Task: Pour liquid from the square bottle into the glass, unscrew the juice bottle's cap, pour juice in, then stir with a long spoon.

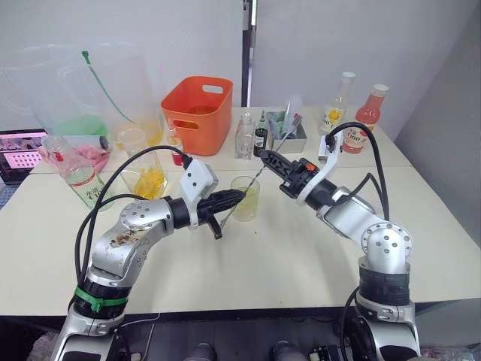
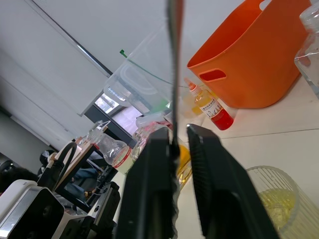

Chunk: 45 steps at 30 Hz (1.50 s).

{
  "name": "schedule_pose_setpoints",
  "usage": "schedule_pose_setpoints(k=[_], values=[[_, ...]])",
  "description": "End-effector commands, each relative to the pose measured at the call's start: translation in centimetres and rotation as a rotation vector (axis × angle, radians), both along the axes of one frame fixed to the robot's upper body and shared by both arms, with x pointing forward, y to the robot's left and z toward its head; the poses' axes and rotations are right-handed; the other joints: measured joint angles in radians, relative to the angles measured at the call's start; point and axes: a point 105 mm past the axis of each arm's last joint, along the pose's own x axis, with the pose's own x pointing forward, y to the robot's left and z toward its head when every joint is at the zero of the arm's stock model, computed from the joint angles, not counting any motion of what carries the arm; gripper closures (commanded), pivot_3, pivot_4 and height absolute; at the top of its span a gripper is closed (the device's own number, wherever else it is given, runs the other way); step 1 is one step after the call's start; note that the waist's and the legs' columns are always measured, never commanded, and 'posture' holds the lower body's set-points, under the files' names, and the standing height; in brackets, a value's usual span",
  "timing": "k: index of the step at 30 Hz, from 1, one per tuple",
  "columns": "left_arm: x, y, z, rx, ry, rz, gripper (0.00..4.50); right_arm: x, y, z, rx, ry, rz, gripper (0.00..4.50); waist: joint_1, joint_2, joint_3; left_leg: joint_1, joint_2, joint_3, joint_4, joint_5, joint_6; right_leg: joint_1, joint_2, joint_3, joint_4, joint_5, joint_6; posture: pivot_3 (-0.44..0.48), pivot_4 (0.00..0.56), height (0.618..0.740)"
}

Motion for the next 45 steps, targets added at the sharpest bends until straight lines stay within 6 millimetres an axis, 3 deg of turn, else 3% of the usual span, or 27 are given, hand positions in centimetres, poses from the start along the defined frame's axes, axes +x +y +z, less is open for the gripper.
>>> schedule_pose_setpoints(k=[1,9,14,17,22,23,28,31,38,45], values=[[-0.6,-0.4,0.8,-0.011,-0.036,-0.018,4.5,-0.6,-0.1,1.4,0.03,-0.059,0.005,4.45,0.0,0.0,0.0,0.0,0.0,0.0,0.0,0.0,0.0,0.0,0.0,0.0,0.0,0.0,0.0,0.0,0.15,0.74],[-0.4,-0.1,1.1,-0.056,-0.007,-0.007,4.5,-0.5,-0.4,1.7,0.028,-0.074,-0.006,4.45,0.0,0.0,0.0,0.0,0.0,0.0,0.0,0.0,0.0,0.0,0.0,0.0,0.0,0.0,0.0,0.0,0.15,0.74],[-1.0,0.5,1.9,-0.104,0.006,-0.026,2.92,-0.5,-0.6,2.3,0.034,-0.092,-0.004,4.5,-0.001,0.0,0.0,0.0,0.0,0.0,0.0,0.0,0.0,0.0,0.0,0.0,0.0,0.0,0.0,0.0,0.15,0.74],[-2.1,3.6,3.4,-0.158,-0.002,-0.016,1.9,-0.4,-0.9,3.9,0.043,-0.14,0.012,4.5,-0.01,0.0,0.0,0.0,0.0,0.001,0.0,0.0,0.0,-0.001,0.0,0.001,0.0,0.0,0.0,0.0,0.15,0.74],[-2.8,7.8,3.6,-0.151,0.003,0.075,0.14,-0.2,-1.1,7.5,-0.005,-0.259,0.036,4.5,-0.009,0.001,0.0,0.001,0.001,0.0,-0.001,0.0,0.0,-0.001,0.001,0.0,0.0,0.0,0.0,0.0,0.15,0.74],[-2.9,8.5,3.5,-0.15,0.003,0.095,0.02,-0.1,-1.2,8.4,-0.021,-0.287,0.038,4.5,-0.008,0.001,0.001,0.001,0.001,0.001,-0.001,0.0,0.0,-0.001,0.0,0.001,0.0,0.0,0.0,0.0,0.15,0.74],[-3.5,10.5,2.5,-0.13,0.009,0.174,0.02,1.0,-1.2,11.6,-0.17,-0.417,0.019,4.5,0.001,0.001,0.001,0.001,0.001,0.002,-0.001,0.0,0.0,-0.001,0.0,0.001,-0.001,0.0,0.0,0.0,0.15,0.74],[-3.9,10.6,1.5,-0.143,0.034,0.195,0.02,1.7,-0.6,12.0,-0.3,-0.489,0.018,4.5,0.001,0.001,0.001,0.0,0.001,0.002,-0.001,0.0,0.0,0.0,0.0,0.001,-0.002,0.0,0.0,0.0,0.15,0.74],[-4.7,10.0,0.2,-0.159,0.06,0.221,0.02,2.8,0.8,9.3,-0.44,-0.5,0.071,4.5,0.001,0.001,0.001,-0.001,0.001,0.002,-0.001,0.0,0.0,-0.002,0.0,0.001,-0.001,0.0,0.0,0.0,0.15,0.74],[-4.6,9.6,-0.5,-0.113,0.04,0.253,0.02,3.4,2.2,5.1,-0.645,-0.539,0.083,4.5,0.001,0.001,0.001,-0.001,0.001,0.002,-0.001,0.0,0.0,-0.002,-0.001,0.001,-0.001,0.0,-0.001,0.0,0.15,0.74]])
